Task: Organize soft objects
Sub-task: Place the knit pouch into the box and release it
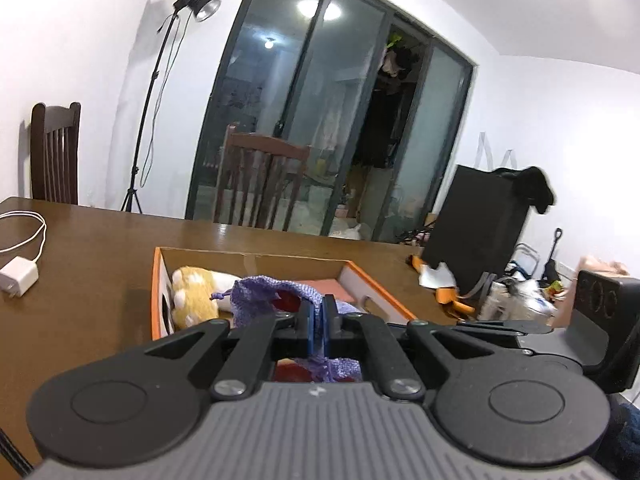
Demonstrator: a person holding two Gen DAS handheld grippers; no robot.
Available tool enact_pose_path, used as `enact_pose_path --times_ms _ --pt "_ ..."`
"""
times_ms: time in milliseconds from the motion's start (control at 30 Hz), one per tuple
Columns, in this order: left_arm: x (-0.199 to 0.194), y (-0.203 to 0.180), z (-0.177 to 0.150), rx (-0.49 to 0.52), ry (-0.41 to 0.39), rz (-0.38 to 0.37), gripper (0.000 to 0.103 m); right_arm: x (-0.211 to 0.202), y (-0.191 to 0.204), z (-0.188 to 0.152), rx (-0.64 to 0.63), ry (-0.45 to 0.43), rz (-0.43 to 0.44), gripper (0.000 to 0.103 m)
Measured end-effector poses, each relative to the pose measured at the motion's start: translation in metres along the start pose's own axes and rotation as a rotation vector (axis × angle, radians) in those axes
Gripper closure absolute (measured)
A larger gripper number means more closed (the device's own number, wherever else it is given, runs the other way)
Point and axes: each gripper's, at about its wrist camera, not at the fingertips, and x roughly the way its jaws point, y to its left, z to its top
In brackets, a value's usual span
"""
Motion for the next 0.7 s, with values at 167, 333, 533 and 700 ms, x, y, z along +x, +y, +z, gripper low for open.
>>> enact_pose_path --times_ms 167,333,533,700 --pt "0.058 0.032 0.005 -0.026 0.085 0.072 0.098 0.061 -0.022 0.010 -0.003 0.062 -0.014 0.095" --pt "0.096 0.056 -0.011 0.014 0.190 0.200 0.094 0.115 -0.032 0.004 -0.006 0.166 -0.022 0.095" --pt "0.099 0.068 -0.017 0.022 0.190 0.250 0.057 0.145 -0.037 -0.002 -0.003 0.254 0.005 0.083" --pt "0.088 0.061 -0.011 0.032 0.153 0.264 0.052 0.137 -0.042 0.002 0.008 0.226 -0.006 0.062"
